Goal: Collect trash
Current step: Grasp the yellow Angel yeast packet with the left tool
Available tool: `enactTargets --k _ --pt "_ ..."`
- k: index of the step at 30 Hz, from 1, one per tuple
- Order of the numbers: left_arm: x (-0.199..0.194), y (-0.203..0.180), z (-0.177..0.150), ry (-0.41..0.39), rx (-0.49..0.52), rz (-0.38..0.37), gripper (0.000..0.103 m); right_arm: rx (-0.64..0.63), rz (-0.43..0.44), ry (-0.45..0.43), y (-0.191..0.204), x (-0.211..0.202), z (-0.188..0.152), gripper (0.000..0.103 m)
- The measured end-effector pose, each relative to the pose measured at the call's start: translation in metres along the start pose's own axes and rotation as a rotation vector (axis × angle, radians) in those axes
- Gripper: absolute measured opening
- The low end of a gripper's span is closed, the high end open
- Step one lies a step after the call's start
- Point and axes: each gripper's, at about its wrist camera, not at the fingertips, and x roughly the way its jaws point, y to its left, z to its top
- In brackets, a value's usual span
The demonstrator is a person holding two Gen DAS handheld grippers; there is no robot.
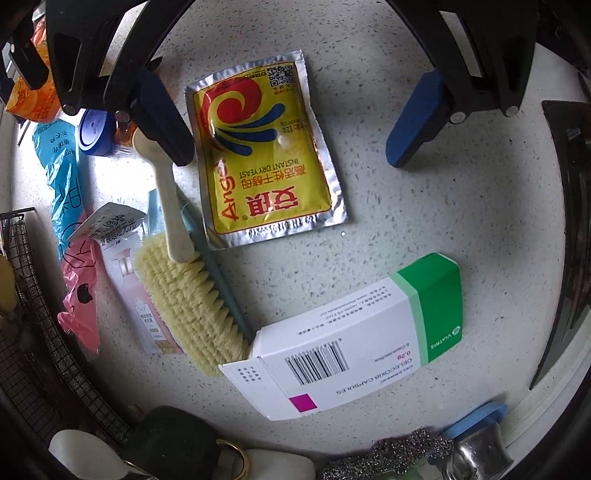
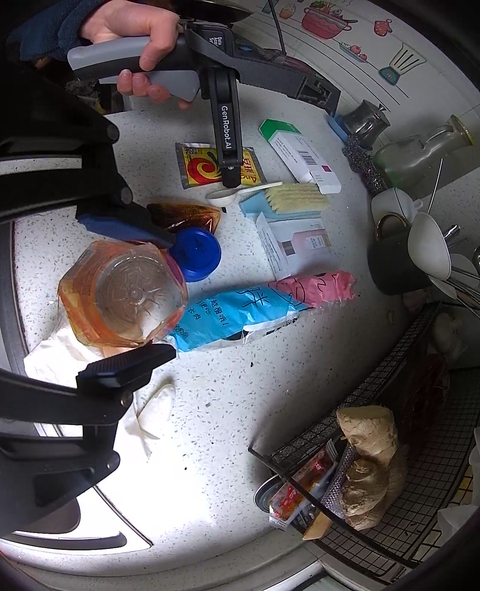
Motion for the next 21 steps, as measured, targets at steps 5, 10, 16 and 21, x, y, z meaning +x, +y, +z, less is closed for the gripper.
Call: enactTargets --k 5,10,16,21 --pt "0.006 -0.009 -0.003 0.022 0.045 0.051 0.103 0.003 0.004 0.001 -0.001 0.001 0.001 0.050" --pt "0.007 -0.004 -0.012 0.019 0.092 0.041 0.098 0.000 0.013 0.000 -0.001 0.001 0.000 0.050" --pt "-0.005 0.003 -0.011 -0.011 0.130 0.009 0.053 0.003 0.030 0.003 0.004 0.005 0.001 0.050" --pt "-0.008 0.012 -0.022 -0.037 0.166 -0.044 0.041 -0.004 0.040 0.009 0.015 0.008 0.000 0.050"
